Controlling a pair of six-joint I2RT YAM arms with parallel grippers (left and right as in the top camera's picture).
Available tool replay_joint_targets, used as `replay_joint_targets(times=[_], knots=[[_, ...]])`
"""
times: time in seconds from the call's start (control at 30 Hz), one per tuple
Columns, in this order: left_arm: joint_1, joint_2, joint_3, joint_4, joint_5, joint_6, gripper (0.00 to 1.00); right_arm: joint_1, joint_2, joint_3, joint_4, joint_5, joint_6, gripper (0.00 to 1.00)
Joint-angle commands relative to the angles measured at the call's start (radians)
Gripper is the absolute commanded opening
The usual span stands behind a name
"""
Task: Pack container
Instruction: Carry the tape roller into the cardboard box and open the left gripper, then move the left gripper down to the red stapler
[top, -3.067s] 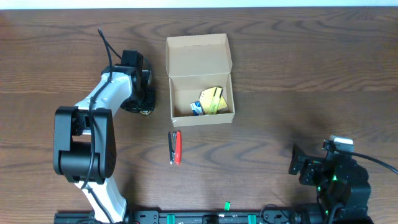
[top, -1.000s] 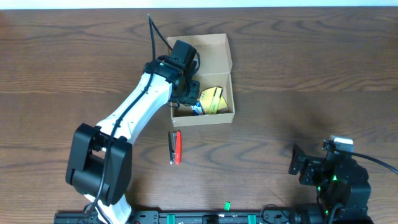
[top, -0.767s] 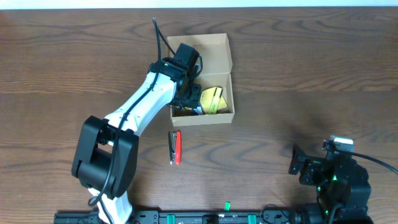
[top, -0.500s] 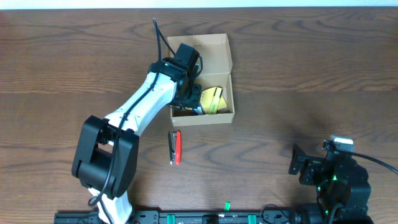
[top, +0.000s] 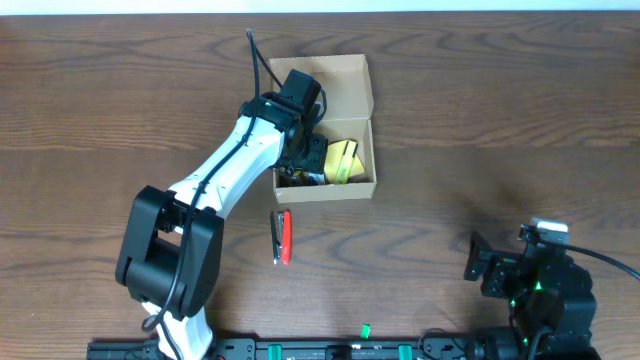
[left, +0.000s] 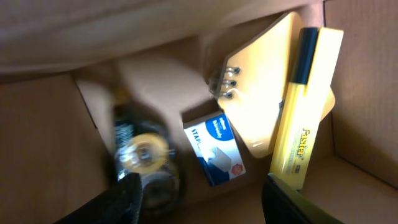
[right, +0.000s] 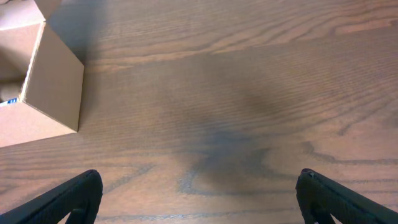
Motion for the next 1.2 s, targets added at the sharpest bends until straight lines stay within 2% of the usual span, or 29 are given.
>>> replay_joint_targets(times=[0.0,0.17,0.37,0.53,0.7,0.97,1.17], knots=[[0.0,-0.008,0.029,0.011,-0.003,-0.002,0.63,-0.009,-0.005,0.0,0.0,-0.003,-0.014,0.99],[0.0,-0.061,0.072,0.018,-0.028,-0.002,0.63,-0.009,-0.005,0.0,0.0,-0.003,-0.014,0.99],[0.0,-0.157,0.099,0.017,-0.054,-0.014,0.68,-0.009,-0.005,0.0,0.0,-0.003,-0.014,0.99],[-0.001,-0.253,0.098,-0.011,-0.071,-0.019,0.79,-0.009,-0.005,0.0,0.0,-0.003,-0.014,0.99],[-0.014,-0.368,0.08,-0.047,-0.079,-0.032,0.86,-0.009,-0.005,0.0,0.0,-0.003,-0.014,0.99],[-0.05,-0.581,-0.167,-0.018,-0.079,-0.118,0.91,-0.009,-0.005,0.0,0.0,-0.003,-0.014,0.99],[-0.129,-0.768,-0.394,0.006,-0.08,-0.236,0.96,-0.009,-0.005,0.0,0.0,-0.003,-0.014,0.99]])
